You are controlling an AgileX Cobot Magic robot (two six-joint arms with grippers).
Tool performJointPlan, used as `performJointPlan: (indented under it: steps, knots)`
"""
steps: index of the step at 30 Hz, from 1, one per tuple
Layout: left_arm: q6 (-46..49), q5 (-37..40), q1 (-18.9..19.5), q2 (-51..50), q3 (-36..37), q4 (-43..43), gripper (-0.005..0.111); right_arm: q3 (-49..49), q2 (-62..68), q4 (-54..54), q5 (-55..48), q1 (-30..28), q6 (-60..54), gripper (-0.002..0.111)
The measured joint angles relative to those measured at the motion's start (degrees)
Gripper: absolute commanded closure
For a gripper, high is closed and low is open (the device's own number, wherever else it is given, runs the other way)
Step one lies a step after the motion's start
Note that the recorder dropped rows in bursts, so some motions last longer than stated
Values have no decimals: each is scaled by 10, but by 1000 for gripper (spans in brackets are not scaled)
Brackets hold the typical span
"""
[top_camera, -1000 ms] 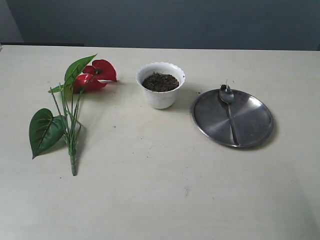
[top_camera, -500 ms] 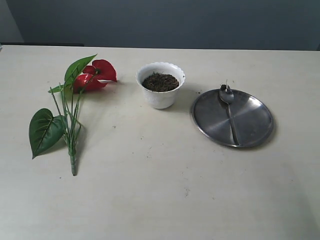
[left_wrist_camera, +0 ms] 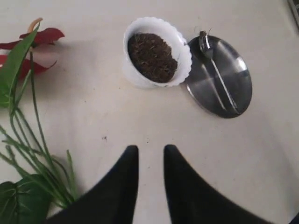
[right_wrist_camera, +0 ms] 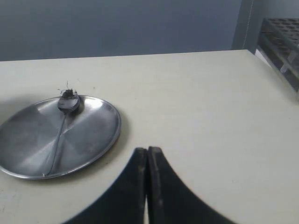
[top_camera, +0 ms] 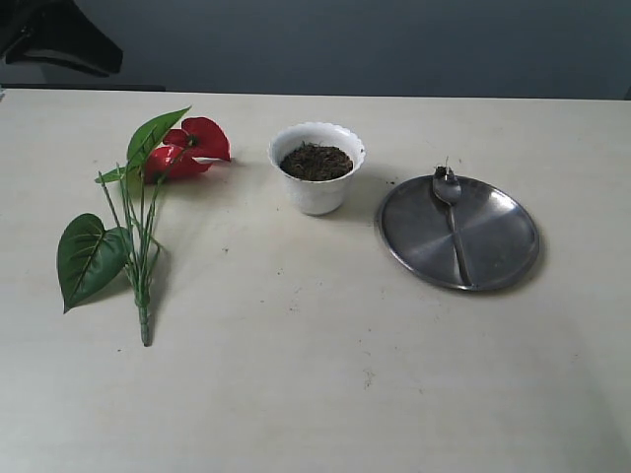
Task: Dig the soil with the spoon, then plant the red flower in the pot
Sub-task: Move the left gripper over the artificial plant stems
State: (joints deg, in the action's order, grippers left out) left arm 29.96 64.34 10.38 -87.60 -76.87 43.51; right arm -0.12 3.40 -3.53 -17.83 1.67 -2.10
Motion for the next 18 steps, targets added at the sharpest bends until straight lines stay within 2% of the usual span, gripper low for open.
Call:
performJointPlan:
  steps: [3,4,18]
  knots:
    - [-5,4,0,-4,-1,-28,33,0,0,0,0,0,0,109]
    - [-5,3,0,-4,-1,-31,28,0,0,0,0,0,0,109]
    - [0,-39,0,-13,-1,-27,26,0,0,0,0,0,0,109]
